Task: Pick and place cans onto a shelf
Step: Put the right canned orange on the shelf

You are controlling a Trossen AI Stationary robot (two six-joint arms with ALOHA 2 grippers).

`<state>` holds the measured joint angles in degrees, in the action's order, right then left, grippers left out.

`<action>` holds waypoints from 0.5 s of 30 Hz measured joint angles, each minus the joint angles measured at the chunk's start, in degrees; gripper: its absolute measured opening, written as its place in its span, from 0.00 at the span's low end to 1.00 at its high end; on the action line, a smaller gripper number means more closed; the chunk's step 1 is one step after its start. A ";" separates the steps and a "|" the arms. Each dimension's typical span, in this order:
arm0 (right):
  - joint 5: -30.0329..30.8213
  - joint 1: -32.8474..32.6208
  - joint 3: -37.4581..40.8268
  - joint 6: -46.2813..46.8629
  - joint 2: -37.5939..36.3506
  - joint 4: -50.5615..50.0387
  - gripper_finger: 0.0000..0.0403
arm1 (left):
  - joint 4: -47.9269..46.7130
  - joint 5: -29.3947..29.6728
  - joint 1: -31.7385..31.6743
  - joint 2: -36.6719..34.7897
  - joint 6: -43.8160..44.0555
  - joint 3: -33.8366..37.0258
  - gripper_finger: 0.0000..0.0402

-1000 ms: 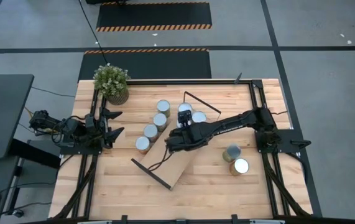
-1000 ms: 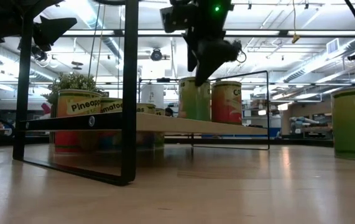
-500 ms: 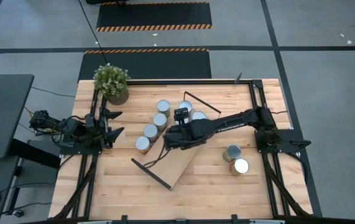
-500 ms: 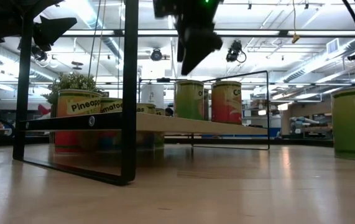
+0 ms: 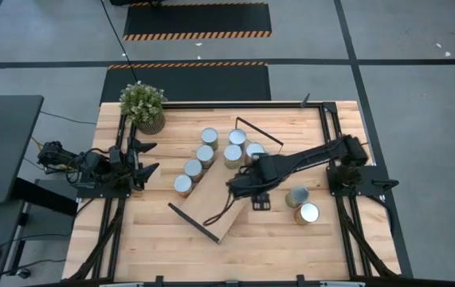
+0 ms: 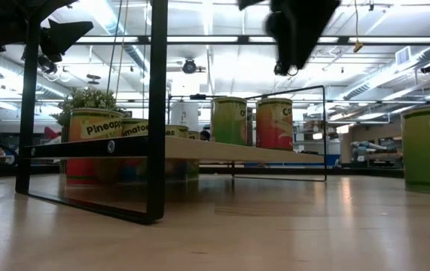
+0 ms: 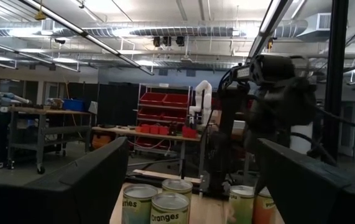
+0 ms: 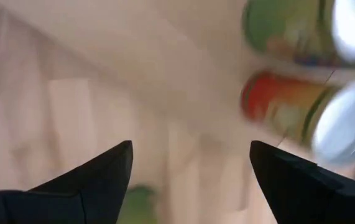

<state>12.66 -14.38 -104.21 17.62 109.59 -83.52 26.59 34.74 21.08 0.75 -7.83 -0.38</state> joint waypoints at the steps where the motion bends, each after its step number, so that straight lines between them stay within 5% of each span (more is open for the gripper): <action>1: -1.13 -0.03 2.23 2.17 -1.98 0.96 0.82 | -0.02 0.00 -0.02 -0.02 0.11 0.00 0.88; 15: -12.77 3.77 39.56 32.36 -25.23 16.69 0.89 | 0.02 0.00 0.00 0.00 0.19 0.01 0.88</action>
<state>-0.11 -10.62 -64.65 49.98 84.36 -66.83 26.61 34.74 21.08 0.75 -7.64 -0.37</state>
